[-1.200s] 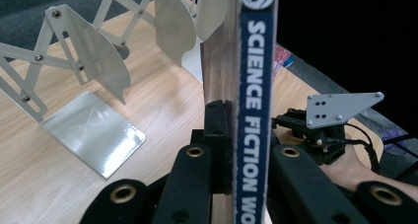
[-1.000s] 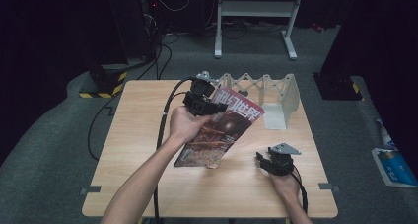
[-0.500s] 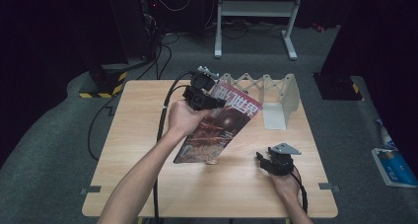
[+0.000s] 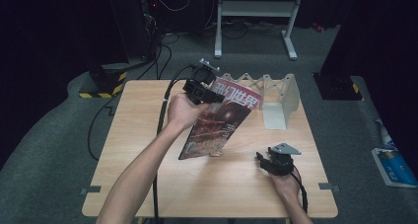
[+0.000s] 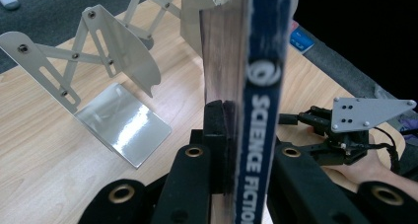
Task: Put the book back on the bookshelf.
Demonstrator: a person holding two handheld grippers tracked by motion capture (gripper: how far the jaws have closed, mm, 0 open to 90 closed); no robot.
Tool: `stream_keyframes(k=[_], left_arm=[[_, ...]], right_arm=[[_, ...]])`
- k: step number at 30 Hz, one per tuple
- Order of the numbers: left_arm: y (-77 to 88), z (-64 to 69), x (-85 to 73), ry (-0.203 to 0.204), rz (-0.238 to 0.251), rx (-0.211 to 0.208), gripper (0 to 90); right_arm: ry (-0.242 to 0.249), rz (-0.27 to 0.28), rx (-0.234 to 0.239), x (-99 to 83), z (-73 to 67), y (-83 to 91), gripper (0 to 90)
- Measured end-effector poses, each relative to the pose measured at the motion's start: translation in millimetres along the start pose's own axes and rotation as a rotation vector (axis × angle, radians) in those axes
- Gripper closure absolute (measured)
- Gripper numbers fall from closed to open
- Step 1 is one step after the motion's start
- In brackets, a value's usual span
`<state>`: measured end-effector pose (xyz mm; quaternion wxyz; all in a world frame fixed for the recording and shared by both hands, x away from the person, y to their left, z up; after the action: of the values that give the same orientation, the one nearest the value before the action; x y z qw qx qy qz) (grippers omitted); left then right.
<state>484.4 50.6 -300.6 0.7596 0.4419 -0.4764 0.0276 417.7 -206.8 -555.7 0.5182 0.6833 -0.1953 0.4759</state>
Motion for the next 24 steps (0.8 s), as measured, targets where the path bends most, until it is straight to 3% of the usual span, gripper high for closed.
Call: stream_keyframes(k=[10,24], left_arm=[[-3.5,-8.5,6.5,0.02,-0.017,0.009,82.6],[-8.0,-27.3,13.3,0.055,-0.037,0.062,82.4]], right_arm=[[0.0,-0.001,-0.002,-0.2,-0.2,0.2,44.4],[0.001,-0.001,-0.007,-0.6,-0.3,0.7,44.4]])
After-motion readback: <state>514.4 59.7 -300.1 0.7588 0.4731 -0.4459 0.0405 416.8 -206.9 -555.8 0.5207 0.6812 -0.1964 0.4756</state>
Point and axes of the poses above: each handheld gripper's, and its own axes: y roughly backward along the jaws, x roughly out of its top, z roughly to its right, the point moved 4 cm from there along -y, roughly forward along the jaws, and after that the axes turned 6 degrees about z, right-handed, at the moved point
